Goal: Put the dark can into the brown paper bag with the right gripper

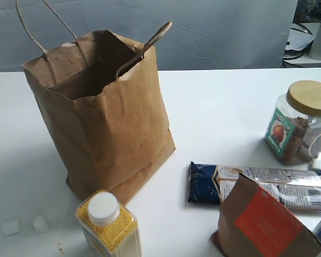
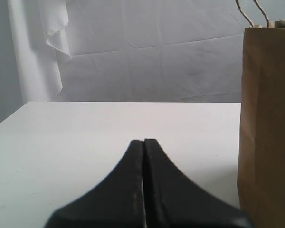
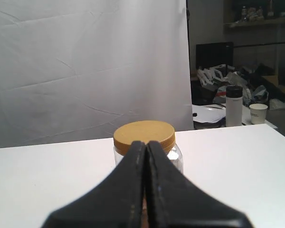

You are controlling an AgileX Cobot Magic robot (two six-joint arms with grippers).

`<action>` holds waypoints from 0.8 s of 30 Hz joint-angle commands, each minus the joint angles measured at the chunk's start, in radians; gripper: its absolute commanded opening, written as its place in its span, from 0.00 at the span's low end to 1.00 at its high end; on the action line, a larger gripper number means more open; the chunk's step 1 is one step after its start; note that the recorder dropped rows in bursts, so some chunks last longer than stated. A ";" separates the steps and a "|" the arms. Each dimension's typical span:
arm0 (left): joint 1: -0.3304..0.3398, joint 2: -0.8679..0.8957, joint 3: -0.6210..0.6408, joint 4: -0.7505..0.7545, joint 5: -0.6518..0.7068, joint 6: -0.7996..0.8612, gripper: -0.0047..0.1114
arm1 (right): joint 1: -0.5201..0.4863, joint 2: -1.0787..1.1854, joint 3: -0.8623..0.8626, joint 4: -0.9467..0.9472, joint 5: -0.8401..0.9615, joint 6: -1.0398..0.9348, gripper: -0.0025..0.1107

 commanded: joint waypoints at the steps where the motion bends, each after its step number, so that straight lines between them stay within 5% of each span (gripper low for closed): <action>1: -0.006 -0.003 0.004 0.003 -0.005 -0.004 0.04 | -0.006 -0.007 0.004 0.037 0.026 -0.039 0.02; 24: -0.006 -0.003 0.004 0.003 -0.005 -0.004 0.04 | -0.006 -0.007 0.004 0.022 0.031 -0.035 0.02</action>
